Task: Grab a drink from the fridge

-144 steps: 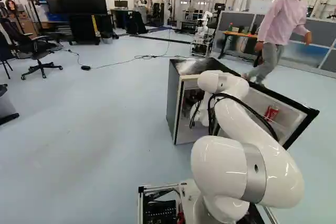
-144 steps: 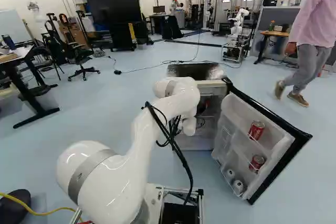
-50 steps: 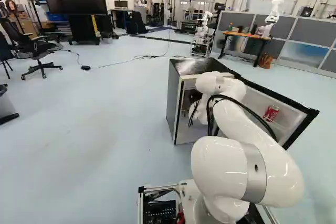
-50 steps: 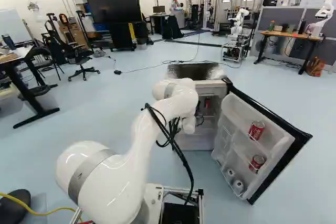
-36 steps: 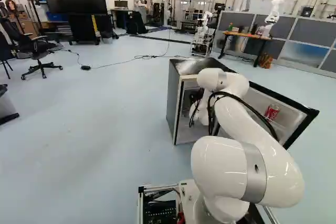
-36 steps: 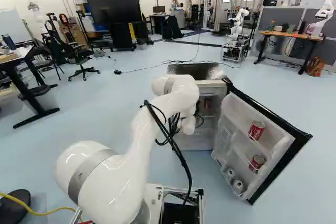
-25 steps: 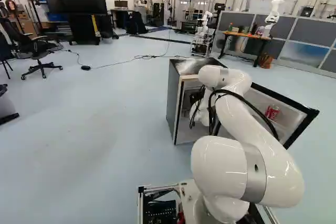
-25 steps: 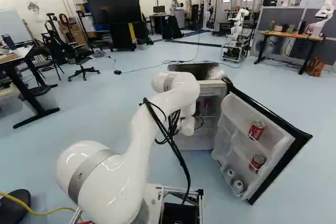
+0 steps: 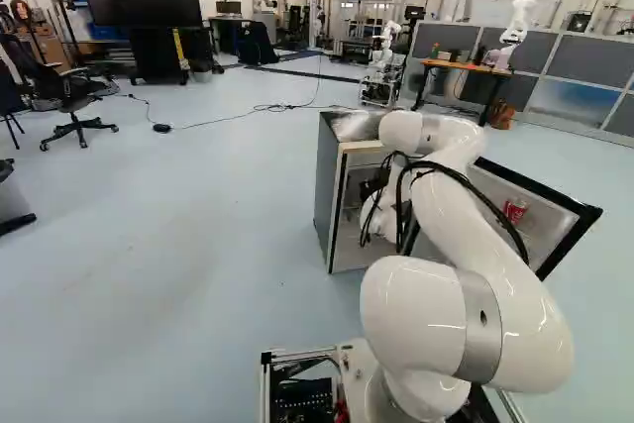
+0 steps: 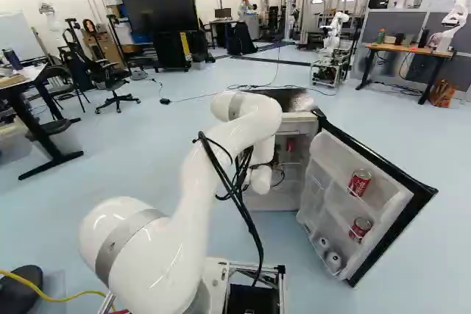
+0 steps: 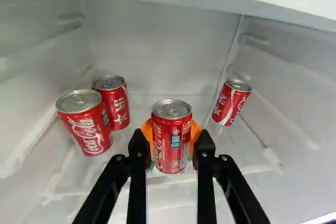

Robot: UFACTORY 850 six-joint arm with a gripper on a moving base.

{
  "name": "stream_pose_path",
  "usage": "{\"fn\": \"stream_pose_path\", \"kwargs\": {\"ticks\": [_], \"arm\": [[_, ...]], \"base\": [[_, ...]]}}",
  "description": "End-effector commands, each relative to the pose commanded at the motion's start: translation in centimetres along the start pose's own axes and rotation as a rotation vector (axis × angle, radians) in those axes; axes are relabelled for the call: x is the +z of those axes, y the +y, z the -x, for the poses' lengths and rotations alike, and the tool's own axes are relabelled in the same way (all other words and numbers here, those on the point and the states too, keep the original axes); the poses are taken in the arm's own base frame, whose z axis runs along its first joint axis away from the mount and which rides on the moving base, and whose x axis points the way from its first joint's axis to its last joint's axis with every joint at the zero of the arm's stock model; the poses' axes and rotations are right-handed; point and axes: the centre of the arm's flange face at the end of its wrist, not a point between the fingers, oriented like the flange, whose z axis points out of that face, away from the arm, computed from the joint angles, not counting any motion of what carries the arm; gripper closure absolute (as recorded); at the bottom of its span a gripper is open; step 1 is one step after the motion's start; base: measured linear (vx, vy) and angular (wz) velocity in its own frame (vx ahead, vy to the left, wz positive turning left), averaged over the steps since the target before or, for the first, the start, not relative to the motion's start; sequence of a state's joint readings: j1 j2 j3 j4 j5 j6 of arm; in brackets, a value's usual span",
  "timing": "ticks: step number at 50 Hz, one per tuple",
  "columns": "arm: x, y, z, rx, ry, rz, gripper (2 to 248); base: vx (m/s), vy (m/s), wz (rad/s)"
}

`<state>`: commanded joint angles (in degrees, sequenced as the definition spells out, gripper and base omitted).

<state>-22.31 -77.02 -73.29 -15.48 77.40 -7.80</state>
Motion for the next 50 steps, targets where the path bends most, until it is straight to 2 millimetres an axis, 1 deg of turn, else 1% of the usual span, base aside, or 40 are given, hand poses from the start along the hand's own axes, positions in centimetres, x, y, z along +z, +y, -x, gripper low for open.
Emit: {"fn": "stream_pose_path", "kwargs": {"ticks": [50], "arm": [[-11.9, -0.1, -6.4, 0.04, -0.104, 0.015, 161]], "base": [[0.0, 0.0, 0.0]]}}
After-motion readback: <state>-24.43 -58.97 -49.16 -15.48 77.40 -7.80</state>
